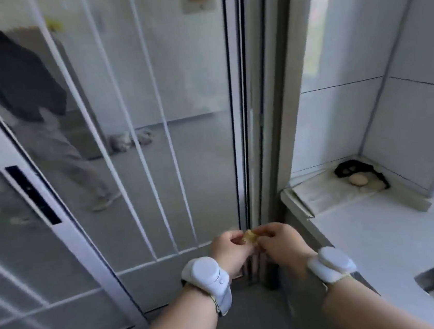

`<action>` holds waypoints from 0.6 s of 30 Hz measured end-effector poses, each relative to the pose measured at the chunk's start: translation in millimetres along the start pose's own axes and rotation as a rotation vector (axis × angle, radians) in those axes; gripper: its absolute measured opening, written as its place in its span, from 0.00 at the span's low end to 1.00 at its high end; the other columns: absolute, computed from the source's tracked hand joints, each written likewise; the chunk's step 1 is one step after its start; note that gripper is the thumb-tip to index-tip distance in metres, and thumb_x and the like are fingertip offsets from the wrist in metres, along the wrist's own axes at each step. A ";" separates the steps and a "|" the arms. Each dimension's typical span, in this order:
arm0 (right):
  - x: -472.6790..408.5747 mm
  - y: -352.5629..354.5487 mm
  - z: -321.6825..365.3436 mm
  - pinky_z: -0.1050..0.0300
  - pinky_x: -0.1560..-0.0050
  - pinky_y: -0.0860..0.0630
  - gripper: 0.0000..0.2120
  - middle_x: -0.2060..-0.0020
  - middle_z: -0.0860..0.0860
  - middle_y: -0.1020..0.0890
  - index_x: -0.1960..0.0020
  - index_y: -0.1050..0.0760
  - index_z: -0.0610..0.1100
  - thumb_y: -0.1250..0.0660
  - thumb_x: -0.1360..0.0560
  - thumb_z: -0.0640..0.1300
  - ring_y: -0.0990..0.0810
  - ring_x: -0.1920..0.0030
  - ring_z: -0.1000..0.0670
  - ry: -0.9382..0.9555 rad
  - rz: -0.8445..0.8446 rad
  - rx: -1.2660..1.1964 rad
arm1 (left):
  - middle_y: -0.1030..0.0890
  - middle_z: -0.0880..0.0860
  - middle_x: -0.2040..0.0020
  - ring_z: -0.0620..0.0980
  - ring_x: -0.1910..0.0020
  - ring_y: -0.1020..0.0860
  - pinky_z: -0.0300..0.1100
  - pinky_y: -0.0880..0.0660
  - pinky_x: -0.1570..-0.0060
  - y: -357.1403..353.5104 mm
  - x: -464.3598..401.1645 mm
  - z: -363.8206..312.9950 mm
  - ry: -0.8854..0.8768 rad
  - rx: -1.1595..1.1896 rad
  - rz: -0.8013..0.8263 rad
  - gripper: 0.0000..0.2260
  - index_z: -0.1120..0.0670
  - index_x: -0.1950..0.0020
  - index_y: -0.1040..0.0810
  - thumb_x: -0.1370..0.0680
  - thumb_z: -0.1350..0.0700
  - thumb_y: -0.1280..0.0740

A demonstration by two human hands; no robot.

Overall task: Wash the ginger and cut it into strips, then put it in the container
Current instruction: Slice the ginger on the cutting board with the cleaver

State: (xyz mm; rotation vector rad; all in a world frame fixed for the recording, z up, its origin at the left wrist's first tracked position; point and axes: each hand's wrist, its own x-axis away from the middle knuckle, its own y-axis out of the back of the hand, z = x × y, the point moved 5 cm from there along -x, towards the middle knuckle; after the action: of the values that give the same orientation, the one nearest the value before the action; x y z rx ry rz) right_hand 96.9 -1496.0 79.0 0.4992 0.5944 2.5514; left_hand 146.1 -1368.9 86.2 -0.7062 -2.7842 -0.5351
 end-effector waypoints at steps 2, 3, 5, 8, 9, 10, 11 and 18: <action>-2.4 -36.6 23.9 0.63 0.61 0.26 0.14 0.60 0.51 0.17 0.44 0.17 0.46 0.35 0.25 0.37 0.23 0.64 0.53 0.049 0.064 0.025 | 0.16 0.50 0.54 0.48 0.56 0.18 0.36 0.29 0.63 40.2 3.2 11.1 0.015 0.013 -0.058 0.29 0.51 0.44 0.19 0.42 0.42 0.28; -3.3 -54.4 35.3 0.63 0.61 0.26 0.14 0.60 0.50 0.17 0.43 0.17 0.46 0.36 0.25 0.37 0.22 0.62 0.53 0.072 0.099 0.033 | 0.16 0.50 0.53 0.48 0.57 0.19 0.36 0.28 0.63 59.4 5.9 15.1 0.018 0.021 -0.089 0.30 0.52 0.43 0.20 0.43 0.43 0.27; -2.7 -88.9 56.7 0.55 0.56 0.22 0.15 0.59 0.49 0.17 0.44 0.17 0.45 0.36 0.26 0.36 0.21 0.59 0.50 0.110 0.178 0.048 | 0.17 0.51 0.53 0.49 0.55 0.20 0.38 0.27 0.59 96.4 12.6 24.7 0.038 0.035 -0.159 0.29 0.54 0.41 0.20 0.41 0.47 0.23; 1.7 -129.8 86.1 0.49 0.47 0.21 0.14 0.57 0.48 0.16 0.48 0.18 0.50 0.36 0.27 0.37 0.18 0.55 0.46 0.157 0.260 0.090 | 0.19 0.50 0.53 0.49 0.52 0.20 0.42 0.23 0.51 140.9 23.8 38.1 0.065 0.050 -0.236 0.29 0.55 0.39 0.22 0.39 0.50 0.22; 2.8 -142.1 95.0 0.49 0.46 0.20 0.14 0.56 0.47 0.15 0.48 0.18 0.51 0.36 0.27 0.37 0.18 0.53 0.45 0.176 0.280 0.105 | 0.19 0.50 0.51 0.49 0.51 0.20 0.43 0.22 0.49 153.3 28.3 42.7 0.076 0.056 -0.260 0.30 0.55 0.38 0.23 0.37 0.50 0.23; 4.1 -156.9 106.4 0.48 0.46 0.20 0.14 0.55 0.47 0.15 0.47 0.17 0.49 0.36 0.27 0.38 0.17 0.51 0.45 0.198 0.308 0.114 | 0.19 0.51 0.50 0.50 0.50 0.20 0.44 0.22 0.47 168.7 33.4 47.2 0.087 0.071 -0.298 0.28 0.55 0.37 0.24 0.35 0.51 0.23; 4.4 -167.1 113.6 0.47 0.46 0.19 0.15 0.53 0.46 0.14 0.45 0.17 0.48 0.36 0.27 0.38 0.17 0.50 0.44 0.214 0.328 0.115 | 0.19 0.51 0.50 0.50 0.49 0.20 0.44 0.22 0.47 179.1 37.1 50.4 0.095 0.084 -0.331 0.26 0.56 0.36 0.24 0.32 0.53 0.24; 17.1 -248.7 176.7 0.48 0.46 0.19 0.14 0.57 0.49 0.15 0.45 0.19 0.50 0.37 0.25 0.37 0.16 0.52 0.47 0.371 0.528 0.154 | 0.20 0.47 0.52 0.46 0.55 0.19 0.43 0.21 0.49 264.4 63.0 70.0 0.156 0.161 -0.585 0.28 0.53 0.37 0.25 0.34 0.49 0.24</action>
State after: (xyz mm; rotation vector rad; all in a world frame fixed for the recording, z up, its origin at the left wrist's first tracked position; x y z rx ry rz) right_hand 249.8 -1233.3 110.0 0.2519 0.8922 3.1524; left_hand 214.4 -1098.5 118.3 0.1925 -2.8150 -0.4275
